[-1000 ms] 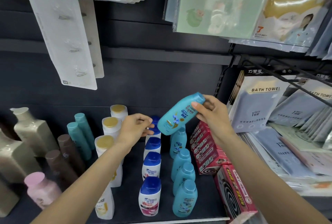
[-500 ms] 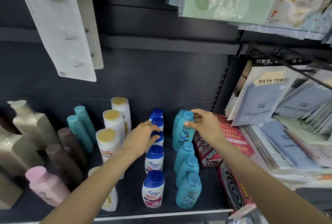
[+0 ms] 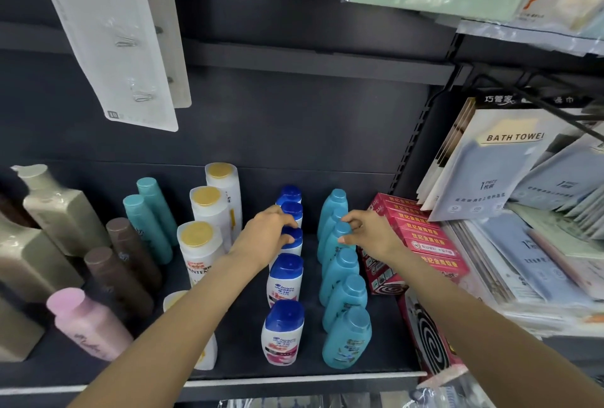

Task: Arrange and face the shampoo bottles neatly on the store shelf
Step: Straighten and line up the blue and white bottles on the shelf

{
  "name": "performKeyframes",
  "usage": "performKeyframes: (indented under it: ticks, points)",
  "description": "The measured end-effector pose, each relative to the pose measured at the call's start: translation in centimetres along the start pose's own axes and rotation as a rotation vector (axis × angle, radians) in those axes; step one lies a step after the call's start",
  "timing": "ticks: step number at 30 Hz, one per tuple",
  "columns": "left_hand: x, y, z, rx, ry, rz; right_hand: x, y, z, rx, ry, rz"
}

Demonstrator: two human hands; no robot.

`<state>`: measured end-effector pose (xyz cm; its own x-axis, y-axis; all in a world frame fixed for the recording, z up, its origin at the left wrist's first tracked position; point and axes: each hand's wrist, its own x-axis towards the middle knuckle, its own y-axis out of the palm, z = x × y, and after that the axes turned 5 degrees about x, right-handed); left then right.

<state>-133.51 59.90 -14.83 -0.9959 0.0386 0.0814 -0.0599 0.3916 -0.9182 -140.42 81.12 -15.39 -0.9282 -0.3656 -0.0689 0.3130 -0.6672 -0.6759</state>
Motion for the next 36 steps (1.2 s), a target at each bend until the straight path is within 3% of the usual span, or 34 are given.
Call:
performKeyframes:
  ticks: [23, 31, 36]
  points:
    - [-0.6, 0.4, 0.2, -0.030, 0.019, -0.027, -0.4, -0.1, -0.7, 0.044, 0.041, 0.050]
    - [-1.8, 0.7, -0.1, -0.094, 0.020, -0.070, -3.2, -1.0, 0.1, 0.010, -0.038, -0.082]
    - [-3.3, 0.9, 0.6, -0.022, 0.065, -0.029, -4.8, -0.5, 0.3, -0.012, -0.059, 0.019]
